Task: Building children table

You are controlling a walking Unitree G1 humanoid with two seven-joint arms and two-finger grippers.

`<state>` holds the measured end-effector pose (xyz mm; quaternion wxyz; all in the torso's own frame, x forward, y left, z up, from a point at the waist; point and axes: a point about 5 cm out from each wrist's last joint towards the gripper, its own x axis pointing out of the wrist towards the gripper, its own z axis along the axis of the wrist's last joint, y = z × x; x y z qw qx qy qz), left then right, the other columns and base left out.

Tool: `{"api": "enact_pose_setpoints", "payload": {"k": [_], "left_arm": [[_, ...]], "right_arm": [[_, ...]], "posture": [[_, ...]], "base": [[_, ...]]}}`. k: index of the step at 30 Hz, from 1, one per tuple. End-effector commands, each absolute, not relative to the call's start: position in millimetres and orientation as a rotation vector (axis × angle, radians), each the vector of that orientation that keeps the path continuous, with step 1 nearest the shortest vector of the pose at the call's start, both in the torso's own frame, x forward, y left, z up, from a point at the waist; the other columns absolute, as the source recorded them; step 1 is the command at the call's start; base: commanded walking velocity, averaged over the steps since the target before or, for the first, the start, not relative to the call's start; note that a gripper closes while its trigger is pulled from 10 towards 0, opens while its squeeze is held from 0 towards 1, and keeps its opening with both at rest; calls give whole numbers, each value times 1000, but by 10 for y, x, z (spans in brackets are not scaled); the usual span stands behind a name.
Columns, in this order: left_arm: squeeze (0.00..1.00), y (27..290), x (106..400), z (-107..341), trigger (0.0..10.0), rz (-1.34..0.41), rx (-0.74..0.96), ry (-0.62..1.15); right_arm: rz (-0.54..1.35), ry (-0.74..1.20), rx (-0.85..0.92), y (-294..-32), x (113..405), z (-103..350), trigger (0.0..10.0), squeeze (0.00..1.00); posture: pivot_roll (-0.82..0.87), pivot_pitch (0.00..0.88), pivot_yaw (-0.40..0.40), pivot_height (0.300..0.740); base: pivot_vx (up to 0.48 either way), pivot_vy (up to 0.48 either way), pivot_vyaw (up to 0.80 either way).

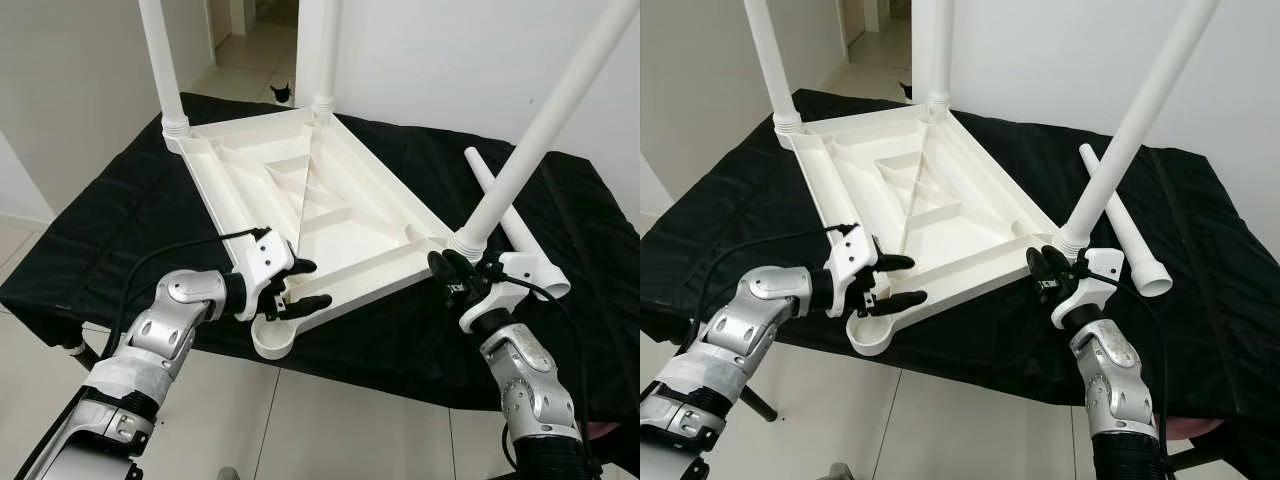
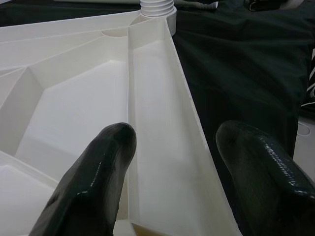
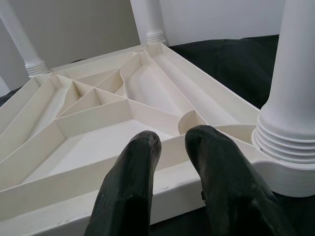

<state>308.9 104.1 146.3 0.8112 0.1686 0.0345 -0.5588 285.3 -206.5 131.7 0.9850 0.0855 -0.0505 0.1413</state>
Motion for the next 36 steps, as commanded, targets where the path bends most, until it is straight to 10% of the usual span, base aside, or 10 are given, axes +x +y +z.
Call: {"api": "enact_pose_setpoints", "payload": {"k": [1,21,36], "left_arm": [[0,1085,3099,1396,10000,-1154,351,120],[0,1566,3340,1500,10000,-733,254,153],[0,1493,3177,1236,10000,-773,349,379]], "right_arm": [[283,-96,175,-2086,2824,1322,10000,0],[272,-77,171,-2069,2818,1310,10000,0],[35,-81,147,-2145,2950,1322,10000,0]], "posture": [[-72,0,-16,740],[-52,0,-29,740],[-55,0,-37,740]], "base": [[0,0,0],[0,0,0],[0,0,0]]}}
